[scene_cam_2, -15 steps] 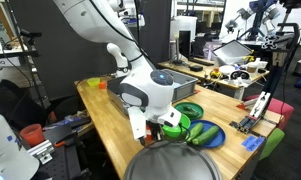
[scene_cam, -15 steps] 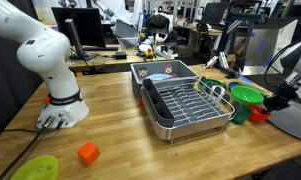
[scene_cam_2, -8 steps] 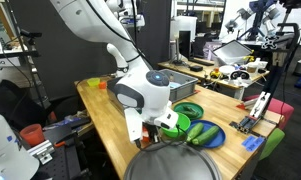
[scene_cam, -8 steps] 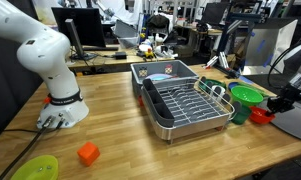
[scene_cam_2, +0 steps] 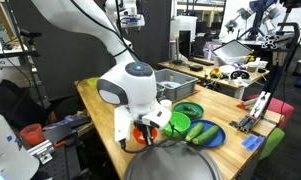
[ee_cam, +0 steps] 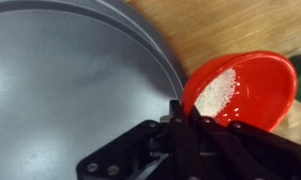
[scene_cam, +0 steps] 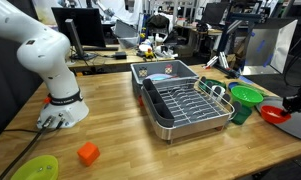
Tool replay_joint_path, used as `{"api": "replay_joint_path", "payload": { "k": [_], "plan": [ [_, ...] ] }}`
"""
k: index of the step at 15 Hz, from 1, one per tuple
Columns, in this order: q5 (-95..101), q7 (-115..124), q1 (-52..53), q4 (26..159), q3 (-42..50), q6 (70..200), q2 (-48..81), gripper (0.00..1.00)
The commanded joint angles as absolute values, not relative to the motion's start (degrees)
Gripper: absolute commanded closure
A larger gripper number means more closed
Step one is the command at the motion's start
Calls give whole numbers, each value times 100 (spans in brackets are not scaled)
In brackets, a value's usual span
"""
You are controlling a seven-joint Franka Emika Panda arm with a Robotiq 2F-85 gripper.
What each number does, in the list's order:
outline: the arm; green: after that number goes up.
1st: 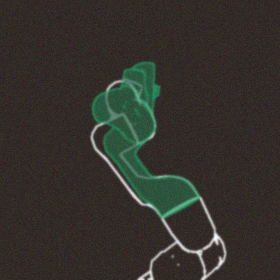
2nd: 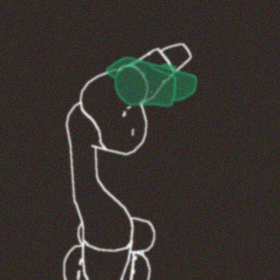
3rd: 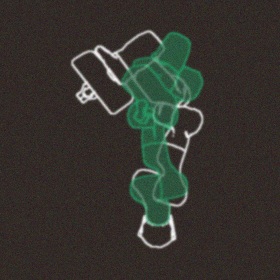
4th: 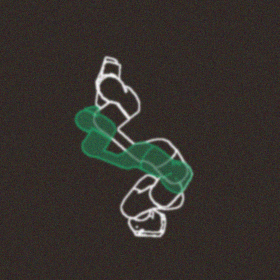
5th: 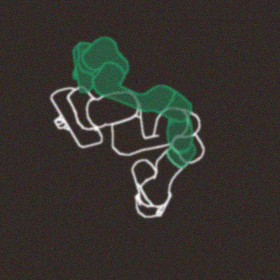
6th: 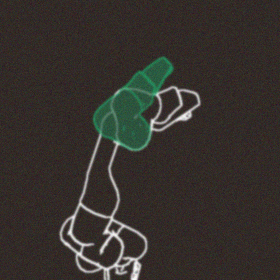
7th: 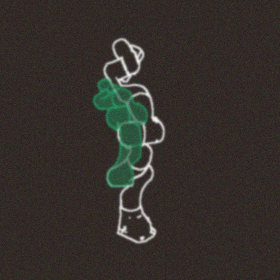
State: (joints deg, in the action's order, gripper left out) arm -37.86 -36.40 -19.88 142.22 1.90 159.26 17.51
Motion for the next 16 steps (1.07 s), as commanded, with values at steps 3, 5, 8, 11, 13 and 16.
{"api": "replay_joint_path", "payload": {
  "k": [3,5,8,11,13,16],
  "plan": [
    [-2827,-2385,-1610,14376,730,15839,1197,98],
    [-1907,-1653,-1611,14243,952,15640,1067,98],
    [-452,-667,-1511,13760,1429,15034,927,98],
    [412,-195,-1516,12947,1592,14170,928,98],
    [689,-27,-1486,12433,1576,13651,1007,98],
    [1067,300,-1354,11871,1520,13098,1138,98]
  ]
}}
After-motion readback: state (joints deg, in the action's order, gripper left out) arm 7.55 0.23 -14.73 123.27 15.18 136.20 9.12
